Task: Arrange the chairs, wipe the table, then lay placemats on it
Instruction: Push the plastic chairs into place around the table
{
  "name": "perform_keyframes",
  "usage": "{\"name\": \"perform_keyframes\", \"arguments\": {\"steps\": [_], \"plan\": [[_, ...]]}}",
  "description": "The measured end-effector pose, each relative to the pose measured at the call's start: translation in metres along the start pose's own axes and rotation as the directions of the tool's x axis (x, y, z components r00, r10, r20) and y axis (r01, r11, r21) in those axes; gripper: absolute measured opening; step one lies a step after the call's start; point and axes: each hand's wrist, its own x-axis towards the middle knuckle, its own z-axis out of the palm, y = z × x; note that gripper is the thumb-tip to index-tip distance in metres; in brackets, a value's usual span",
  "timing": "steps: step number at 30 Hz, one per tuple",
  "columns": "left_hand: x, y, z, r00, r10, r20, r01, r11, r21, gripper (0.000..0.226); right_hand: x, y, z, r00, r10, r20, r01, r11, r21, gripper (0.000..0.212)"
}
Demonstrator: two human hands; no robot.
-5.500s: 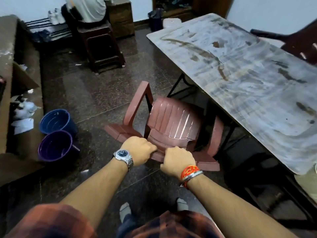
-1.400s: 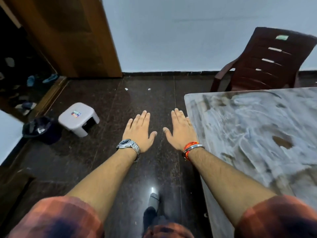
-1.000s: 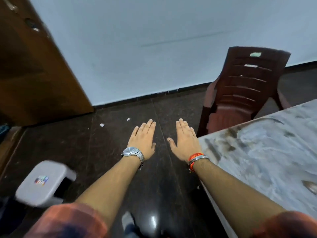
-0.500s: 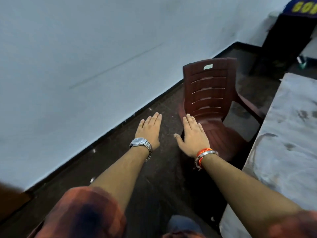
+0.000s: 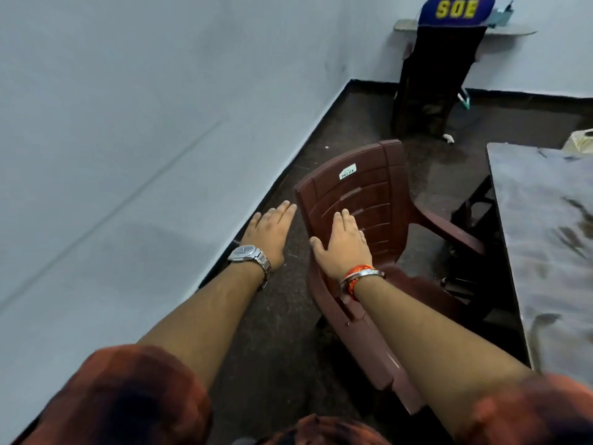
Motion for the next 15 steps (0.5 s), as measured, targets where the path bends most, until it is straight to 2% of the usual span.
{"name": "perform_keyframes", "arguments": {"steps": [4, 9, 12, 15], "plan": [[0.091, -0.031, 0.013, 0.988, 0.145, 0.052, -0.148, 0.987, 0.059, 0.104, 0.069, -0.006, 0.014, 0.991, 0.126, -0.038, -0.125, 0.992, 0.026, 0.08], [0.207, -0.06, 0.021, 0.97, 0.245, 0.002, -0.243, 0.963, 0.114, 0.095, 0.147, -0.021, 0.04, 0.937, 0.337, -0.096, -0.331, 0.941, 0.075, 0.084], [0.261, -0.07, 0.021, 0.887, 0.447, 0.118, -0.46, 0.877, 0.139, 0.091, 0.187, -0.035, 0.047, 0.875, 0.469, -0.122, -0.461, 0.883, 0.088, 0.085], [0.312, -0.07, 0.019, 0.791, 0.595, 0.146, -0.612, 0.775, 0.158, 0.09, 0.216, -0.045, 0.05, 0.807, 0.576, -0.131, -0.564, 0.817, 0.117, 0.086]]}}
